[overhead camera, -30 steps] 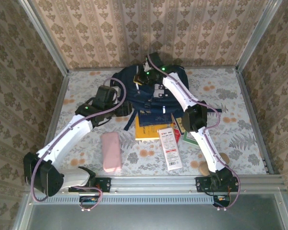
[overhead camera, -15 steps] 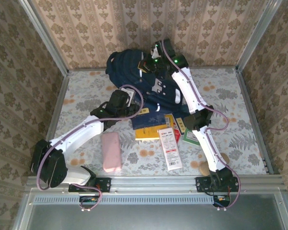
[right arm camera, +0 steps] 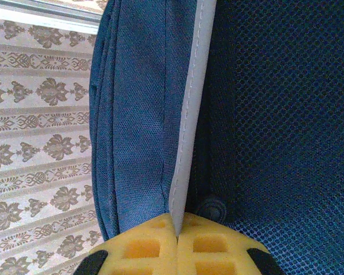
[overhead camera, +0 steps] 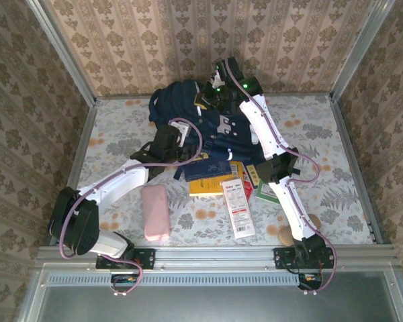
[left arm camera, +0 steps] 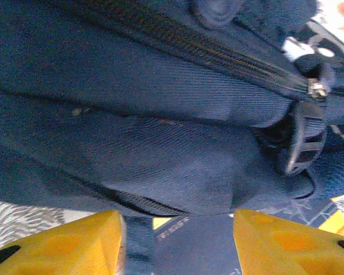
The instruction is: Pack the student bag
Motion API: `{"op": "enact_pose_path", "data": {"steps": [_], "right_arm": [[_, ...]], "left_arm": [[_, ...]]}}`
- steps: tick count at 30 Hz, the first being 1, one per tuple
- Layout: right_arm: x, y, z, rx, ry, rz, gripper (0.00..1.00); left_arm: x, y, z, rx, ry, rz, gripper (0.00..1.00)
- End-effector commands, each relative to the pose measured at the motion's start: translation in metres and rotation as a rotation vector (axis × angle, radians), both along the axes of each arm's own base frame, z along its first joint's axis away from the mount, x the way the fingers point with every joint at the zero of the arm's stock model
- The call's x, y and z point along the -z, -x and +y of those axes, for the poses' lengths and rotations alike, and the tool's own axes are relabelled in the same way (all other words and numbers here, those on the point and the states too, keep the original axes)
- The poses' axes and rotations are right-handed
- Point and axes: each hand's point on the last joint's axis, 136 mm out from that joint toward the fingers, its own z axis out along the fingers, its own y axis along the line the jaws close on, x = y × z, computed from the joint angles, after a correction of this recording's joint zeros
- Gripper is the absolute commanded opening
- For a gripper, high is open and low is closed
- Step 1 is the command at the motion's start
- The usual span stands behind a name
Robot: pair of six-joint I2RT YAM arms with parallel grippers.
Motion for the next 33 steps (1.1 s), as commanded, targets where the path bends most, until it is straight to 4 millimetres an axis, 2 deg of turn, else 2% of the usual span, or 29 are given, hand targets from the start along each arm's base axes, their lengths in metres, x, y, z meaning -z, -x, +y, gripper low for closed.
{"op": "enact_pose_path", "data": {"steps": [1, 7, 11, 14, 20, 28, 33], "right_arm": [[-0.076, 0.018, -0.001, -0.04, -0.104, -0.143, 0.0], [-0.076, 0.018, 0.001, -0.038, -0.123, -0.124, 0.0], [-0.076, 0.02, 0.004, -0.046, -0.134, -0.11, 0.0], [-0.076, 0.022, 0.006, -0.052, -0.136, -0.109, 0.0], [-0.075, 0.025, 0.01, -0.061, -0.139, -0.101, 0.0], [-0.075, 0.029, 0.013, -0.083, -0.139, -0.102, 0.0], [-0.072, 0.032, 0.014, -0.101, -0.131, -0.096, 0.0]], "left_arm": [[0.016, 0.015, -0.021, 0.127, 0.078, 0.029, 0.53], [0.028, 0.03, -0.037, 0.205, 0.161, 0.079, 0.54], [0.037, 0.029, -0.036, 0.205, 0.151, 0.084, 0.54], [0.042, 0.026, -0.036, 0.224, 0.121, 0.068, 0.5], [0.052, 0.016, -0.041, 0.282, 0.065, 0.062, 0.36], [0.061, 0.006, -0.032, 0.301, 0.051, 0.065, 0.34], [0.058, 0.001, -0.038, 0.331, 0.074, 0.064, 0.32]]}}
